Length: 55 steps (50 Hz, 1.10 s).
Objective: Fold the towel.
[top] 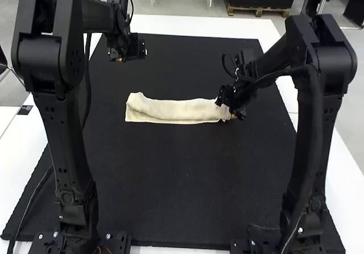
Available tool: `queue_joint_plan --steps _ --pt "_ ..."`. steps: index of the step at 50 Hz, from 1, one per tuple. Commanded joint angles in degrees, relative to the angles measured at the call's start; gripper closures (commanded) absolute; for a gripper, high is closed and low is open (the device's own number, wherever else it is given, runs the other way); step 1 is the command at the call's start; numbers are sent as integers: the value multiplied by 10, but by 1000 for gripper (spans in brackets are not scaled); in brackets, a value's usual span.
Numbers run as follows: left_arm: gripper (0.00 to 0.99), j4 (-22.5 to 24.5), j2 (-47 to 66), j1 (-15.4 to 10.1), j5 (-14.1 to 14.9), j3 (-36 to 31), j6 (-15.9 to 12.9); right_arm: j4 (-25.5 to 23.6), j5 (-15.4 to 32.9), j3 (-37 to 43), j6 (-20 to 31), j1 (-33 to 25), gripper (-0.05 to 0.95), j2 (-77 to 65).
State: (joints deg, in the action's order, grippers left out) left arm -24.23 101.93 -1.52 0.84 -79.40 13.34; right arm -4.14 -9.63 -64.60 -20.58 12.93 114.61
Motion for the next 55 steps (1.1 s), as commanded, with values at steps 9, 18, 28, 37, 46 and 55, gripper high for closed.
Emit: queue_joint_plan --steps 9,18,28,37,46,55 --pt "26 1 -21 4 1 -16 5 2 1 -26 6 8 80 7" --pt "26 1 -22 4 2 -16 6 2 1 -31 6 8 118 11" --pt "26 1 -22 4 6 -16 5 1 0 -26 7 8 274 11" --pt "26 2 -22 4 7 -16 5 1 1 -17 6 8 272 17" --pt "26 3 -23 4 10 -17 5 5 1 -12 6 10 272 21" --pt "26 3 -25 5 12 -20 5 4 1 -12 5 22 341 25"
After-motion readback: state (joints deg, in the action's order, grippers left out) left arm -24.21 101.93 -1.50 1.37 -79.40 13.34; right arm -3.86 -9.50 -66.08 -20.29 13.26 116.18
